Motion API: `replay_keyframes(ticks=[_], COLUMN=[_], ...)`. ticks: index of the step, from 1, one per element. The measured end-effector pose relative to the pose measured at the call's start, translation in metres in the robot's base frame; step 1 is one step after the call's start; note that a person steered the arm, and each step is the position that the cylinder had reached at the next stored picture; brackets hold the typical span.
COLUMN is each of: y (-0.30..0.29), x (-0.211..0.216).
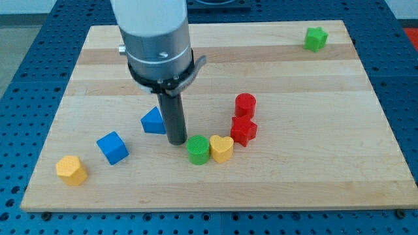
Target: Push the green circle to the center of the board
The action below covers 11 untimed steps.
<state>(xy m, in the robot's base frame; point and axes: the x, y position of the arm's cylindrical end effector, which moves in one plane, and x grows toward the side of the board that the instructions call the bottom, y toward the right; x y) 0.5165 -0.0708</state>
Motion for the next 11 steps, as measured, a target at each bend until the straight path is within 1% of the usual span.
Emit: replay_keyframes(ticks=[1, 2, 3, 4, 5, 7, 8, 9, 10, 11], y=[-0.005, -0.019, 0.026, 0.029, 0.057, 0.057, 0.029, 0.029, 0.039, 0.039], x=[0.026, 0.075, 0.091, 0.091, 0.063, 0.060, 0.056, 0.056, -0.008, -0.060])
